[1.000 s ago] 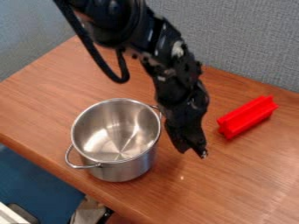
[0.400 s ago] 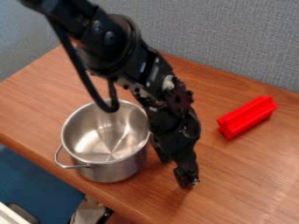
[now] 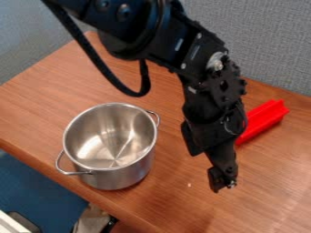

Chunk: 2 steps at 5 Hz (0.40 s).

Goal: Move the red object from the metal pot to the table

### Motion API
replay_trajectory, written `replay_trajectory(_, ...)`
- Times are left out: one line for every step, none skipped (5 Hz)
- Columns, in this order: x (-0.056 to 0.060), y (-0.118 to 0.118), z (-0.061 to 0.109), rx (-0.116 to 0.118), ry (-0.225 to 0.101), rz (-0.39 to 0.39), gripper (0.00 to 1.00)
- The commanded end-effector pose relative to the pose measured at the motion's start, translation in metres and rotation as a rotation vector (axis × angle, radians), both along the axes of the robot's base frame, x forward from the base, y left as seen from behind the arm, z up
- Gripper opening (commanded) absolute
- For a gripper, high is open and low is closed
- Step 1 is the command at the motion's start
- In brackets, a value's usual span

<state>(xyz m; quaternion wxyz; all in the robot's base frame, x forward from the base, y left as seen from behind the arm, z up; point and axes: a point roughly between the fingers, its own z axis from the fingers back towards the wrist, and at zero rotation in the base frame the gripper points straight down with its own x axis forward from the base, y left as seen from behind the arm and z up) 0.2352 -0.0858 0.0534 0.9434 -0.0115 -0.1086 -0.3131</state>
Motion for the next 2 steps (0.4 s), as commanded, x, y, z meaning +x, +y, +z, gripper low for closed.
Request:
replay_trajectory(0.017, -0.004, 0.007, -0.004, -0.042, 0.01, 1.0)
replay_trajectory(0.036, -0.001, 0.009, -0.006, -0.024, 0.133, 1.0)
